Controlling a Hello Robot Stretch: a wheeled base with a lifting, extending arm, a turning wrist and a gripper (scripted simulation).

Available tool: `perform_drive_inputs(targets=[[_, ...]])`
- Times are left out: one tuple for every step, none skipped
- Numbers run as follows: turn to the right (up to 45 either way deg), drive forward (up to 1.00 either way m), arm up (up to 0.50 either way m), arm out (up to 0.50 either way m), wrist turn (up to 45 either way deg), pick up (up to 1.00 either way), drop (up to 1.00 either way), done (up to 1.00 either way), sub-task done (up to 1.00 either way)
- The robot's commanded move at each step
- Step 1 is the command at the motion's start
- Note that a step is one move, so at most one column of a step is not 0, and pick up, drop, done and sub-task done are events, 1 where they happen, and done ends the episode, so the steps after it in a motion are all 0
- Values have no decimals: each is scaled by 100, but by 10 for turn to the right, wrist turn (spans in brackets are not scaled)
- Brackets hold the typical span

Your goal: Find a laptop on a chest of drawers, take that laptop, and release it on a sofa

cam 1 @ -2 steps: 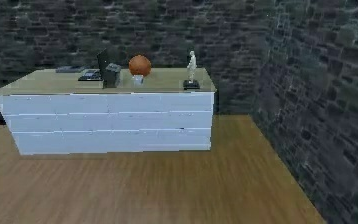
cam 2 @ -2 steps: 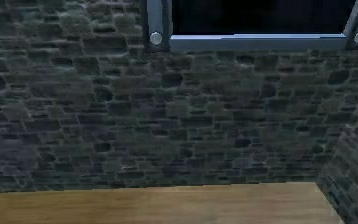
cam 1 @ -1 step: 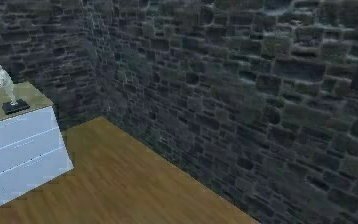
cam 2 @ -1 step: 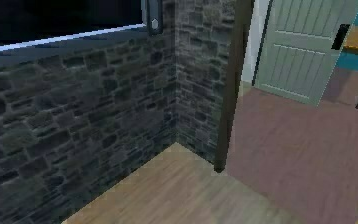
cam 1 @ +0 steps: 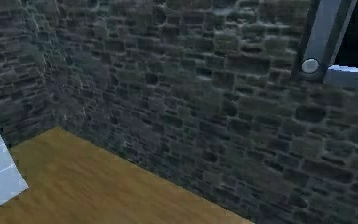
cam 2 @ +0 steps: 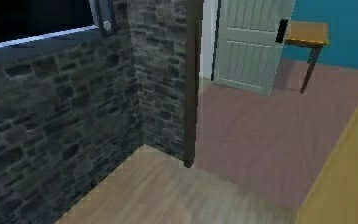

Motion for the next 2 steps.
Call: perform_drive_inputs(targets=[[0,10,0,0,0,0,0,0,0],[-360,0,0,0,0,0,0,0,0]])
